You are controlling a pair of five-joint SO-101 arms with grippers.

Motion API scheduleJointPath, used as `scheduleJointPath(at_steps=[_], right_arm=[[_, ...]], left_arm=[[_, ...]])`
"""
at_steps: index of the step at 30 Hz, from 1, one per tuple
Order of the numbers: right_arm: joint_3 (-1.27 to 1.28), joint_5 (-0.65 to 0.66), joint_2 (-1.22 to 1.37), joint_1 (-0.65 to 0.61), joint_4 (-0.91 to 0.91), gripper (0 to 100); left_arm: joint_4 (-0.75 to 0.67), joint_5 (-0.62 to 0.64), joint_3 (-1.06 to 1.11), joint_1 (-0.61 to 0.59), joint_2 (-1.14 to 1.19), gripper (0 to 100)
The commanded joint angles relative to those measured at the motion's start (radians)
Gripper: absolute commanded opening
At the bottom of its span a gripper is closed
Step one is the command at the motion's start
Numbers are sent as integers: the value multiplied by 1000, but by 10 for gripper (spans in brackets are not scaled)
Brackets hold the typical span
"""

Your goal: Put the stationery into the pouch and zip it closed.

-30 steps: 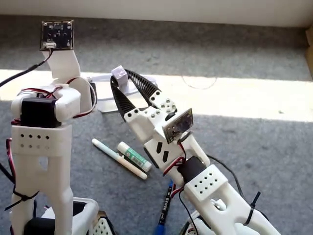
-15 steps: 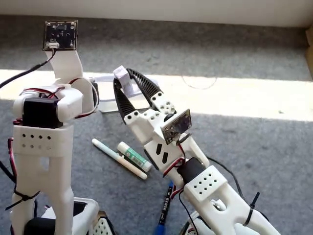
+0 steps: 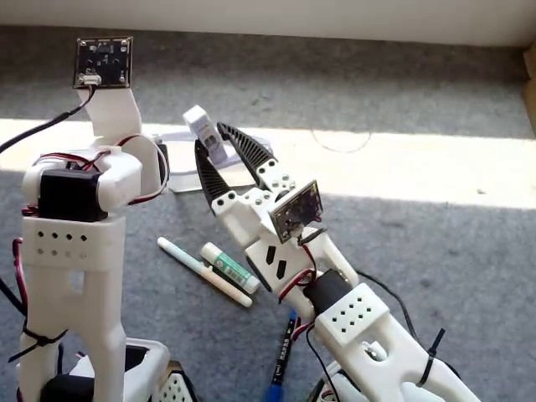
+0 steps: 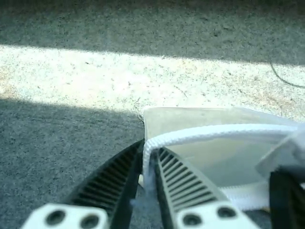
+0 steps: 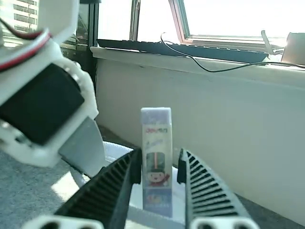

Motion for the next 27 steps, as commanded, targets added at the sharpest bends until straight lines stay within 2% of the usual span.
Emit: scheduleJointPath(at_steps=[1,3,6,11,18,22,27], right_arm=[[-18,-5,-53,-8,12,173],[-21,-5,-96,-8,90,197],[-22,-2,-162,-25,194,180],[-16,2,-265,-77,239,151],[-15,2,-360,-77,311,9],[-21,2,-332,-79,312,6],[-45,2,-166,-67,300,6]], left_arm=[[-9,5,15,2,-4,7],[-9,5,15,2,-4,7],[-9,5,15,2,-4,7],[-9,5,15,2,-4,7],[-9,5,15,1,-4,7],[-8,5,16,1,-4,7],[-5,5,16,1,-4,7]])
